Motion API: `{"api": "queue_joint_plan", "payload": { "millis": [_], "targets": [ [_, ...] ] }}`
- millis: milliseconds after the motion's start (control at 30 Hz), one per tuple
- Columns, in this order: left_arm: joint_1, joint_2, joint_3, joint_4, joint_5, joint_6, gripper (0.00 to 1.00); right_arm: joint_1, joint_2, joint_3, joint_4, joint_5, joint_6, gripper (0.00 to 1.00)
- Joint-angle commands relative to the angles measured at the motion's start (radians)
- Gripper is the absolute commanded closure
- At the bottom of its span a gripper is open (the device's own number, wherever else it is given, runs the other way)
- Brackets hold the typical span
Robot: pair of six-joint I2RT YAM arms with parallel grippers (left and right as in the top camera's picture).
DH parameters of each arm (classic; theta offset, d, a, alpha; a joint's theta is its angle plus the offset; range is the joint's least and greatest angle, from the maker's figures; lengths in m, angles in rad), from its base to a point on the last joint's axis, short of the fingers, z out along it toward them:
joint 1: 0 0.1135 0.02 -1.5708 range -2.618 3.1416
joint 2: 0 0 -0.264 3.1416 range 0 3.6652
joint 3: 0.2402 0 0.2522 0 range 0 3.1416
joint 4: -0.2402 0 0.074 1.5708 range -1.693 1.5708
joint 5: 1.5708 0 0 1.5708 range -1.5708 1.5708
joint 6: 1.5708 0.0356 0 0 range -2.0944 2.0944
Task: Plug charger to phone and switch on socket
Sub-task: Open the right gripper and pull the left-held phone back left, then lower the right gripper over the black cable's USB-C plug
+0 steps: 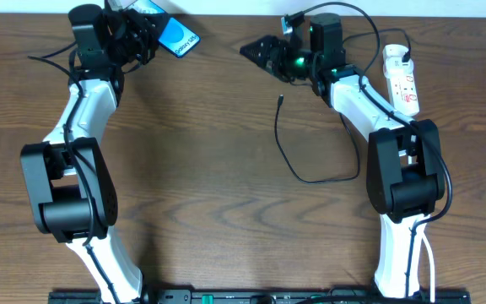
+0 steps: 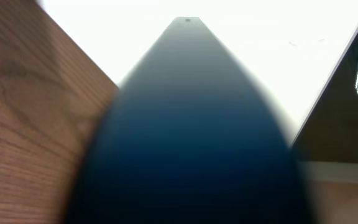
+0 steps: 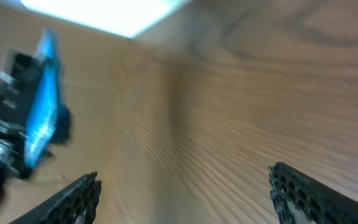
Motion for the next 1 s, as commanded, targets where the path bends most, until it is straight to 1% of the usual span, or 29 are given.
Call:
{"api": "queue_joint_plan", "payload": {
  "millis": [0, 200, 333, 367, 500, 533, 633, 767, 867, 967],
  "targets": [
    [0.003, -0.01, 0.015, 0.006, 0.04, 0.035, 0.93, -0.007, -0.015, 0.006, -0.078, 0.028, -0.225, 0.14],
    [0.003, -0.01, 0.015, -0.009, 0.063, 0.058, 0.93, -0.013, -0.015, 0.05, -0.304, 0.163, -0.395, 0.13],
    [0.003, -0.01, 0.015, -0.054, 0.064, 0.086, 0.93, -0.01, -0.015, 0.144, -0.499, 0.301, -0.47, 0.14],
    [0.003, -0.01, 0.015, -0.073, 0.066, 0.101, 0.93, -0.008, -0.015, 0.183, -0.568, 0.349, -0.484, 0.16],
    [0.003, -0.01, 0.015, -0.114, 0.067, 0.122, 0.92, -0.003, -0.015, 0.267, -0.686, 0.405, -0.488, 0.19],
    [0.003, -0.01, 0.015, -0.121, 0.069, 0.126, 0.93, -0.003, -0.015, 0.284, -0.708, 0.412, -0.486, 0.22],
    [0.003, -0.01, 0.015, -0.151, 0.073, 0.129, 0.93, -0.002, -0.015, 0.317, -0.776, 0.46, -0.439, 0.26],
    [0.003, -0.01, 0.015, -0.172, 0.078, 0.133, 0.93, 0.008, -0.015, 0.321, -0.856, 0.574, -0.354, 0.28],
    [0.002, -0.01, 0.015, -0.172, 0.082, 0.132, 0.93, 0.024, -0.015, 0.32, -0.889, 0.631, -0.322, 0.3],
    [0.002, -0.01, 0.015, -0.172, 0.088, 0.132, 0.93, 0.044, -0.015, 0.32, -0.89, 0.644, -0.296, 0.31]
  ]
}}
